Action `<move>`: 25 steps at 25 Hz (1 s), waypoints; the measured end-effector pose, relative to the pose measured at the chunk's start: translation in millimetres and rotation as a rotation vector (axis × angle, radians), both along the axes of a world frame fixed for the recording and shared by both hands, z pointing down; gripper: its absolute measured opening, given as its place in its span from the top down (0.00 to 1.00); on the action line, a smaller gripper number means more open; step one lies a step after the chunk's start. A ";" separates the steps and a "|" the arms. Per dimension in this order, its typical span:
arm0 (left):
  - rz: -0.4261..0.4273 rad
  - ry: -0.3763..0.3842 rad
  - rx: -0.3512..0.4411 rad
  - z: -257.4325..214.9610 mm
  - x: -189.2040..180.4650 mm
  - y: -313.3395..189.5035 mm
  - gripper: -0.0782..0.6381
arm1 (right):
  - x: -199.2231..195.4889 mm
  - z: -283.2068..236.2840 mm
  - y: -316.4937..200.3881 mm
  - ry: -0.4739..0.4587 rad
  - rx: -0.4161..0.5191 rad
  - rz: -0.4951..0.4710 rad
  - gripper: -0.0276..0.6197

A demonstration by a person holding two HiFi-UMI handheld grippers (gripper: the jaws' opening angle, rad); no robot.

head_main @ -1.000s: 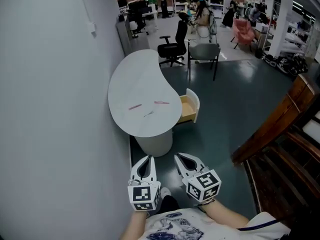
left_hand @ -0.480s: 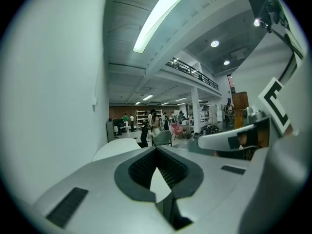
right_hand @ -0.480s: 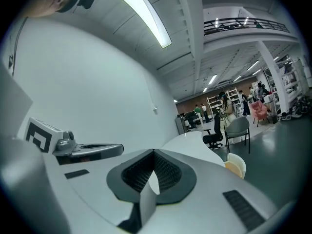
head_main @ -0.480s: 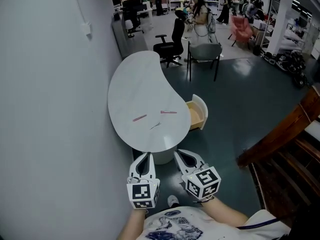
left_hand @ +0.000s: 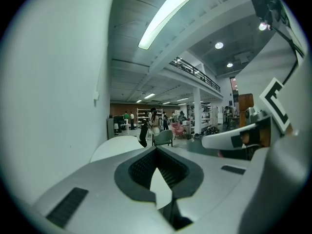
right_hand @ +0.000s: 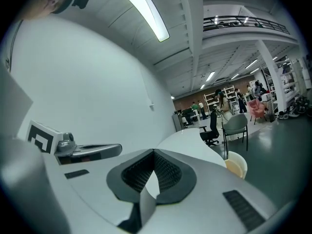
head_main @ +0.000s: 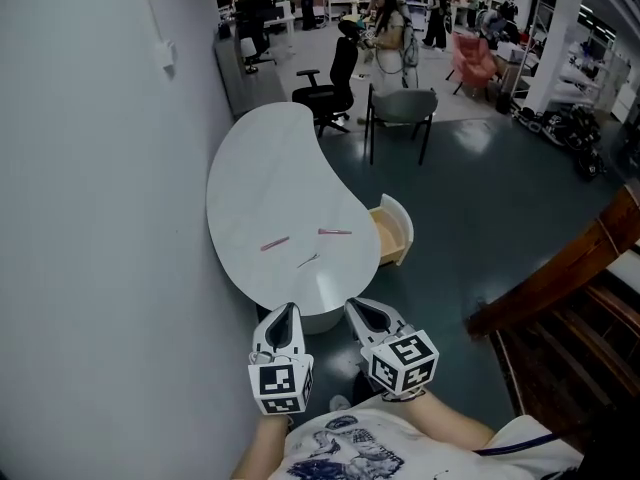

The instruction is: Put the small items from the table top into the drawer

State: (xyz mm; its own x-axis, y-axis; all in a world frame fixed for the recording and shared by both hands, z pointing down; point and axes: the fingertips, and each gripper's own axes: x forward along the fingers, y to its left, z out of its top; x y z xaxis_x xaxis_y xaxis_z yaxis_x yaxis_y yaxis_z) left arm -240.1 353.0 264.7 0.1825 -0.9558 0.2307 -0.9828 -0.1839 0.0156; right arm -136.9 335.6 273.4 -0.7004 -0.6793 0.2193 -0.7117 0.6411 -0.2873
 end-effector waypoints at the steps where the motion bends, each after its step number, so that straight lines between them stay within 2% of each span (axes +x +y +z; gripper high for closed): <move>1: -0.001 0.000 -0.003 2.0 -2.2 -3.3 0.84 | -1.1 0.7 -4.5 -0.001 -0.001 0.003 0.92; 12: -0.035 -0.003 -0.024 14.5 -11.6 -78.1 0.84 | 1.0 11.7 -97.7 0.003 0.000 0.009 0.92; 25: -0.120 0.000 -0.121 52.5 -11.0 -210.7 0.84 | 16.1 55.0 -245.0 0.033 -0.100 -0.044 0.92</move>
State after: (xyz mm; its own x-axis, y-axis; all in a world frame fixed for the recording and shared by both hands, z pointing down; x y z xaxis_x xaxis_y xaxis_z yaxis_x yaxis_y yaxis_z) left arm -251.1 142.3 317.2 0.0687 -0.9358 0.3457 -0.9976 -0.0619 0.0308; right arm -120.8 90.6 328.4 -0.7203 -0.6218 0.3075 -0.6936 0.6412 -0.3281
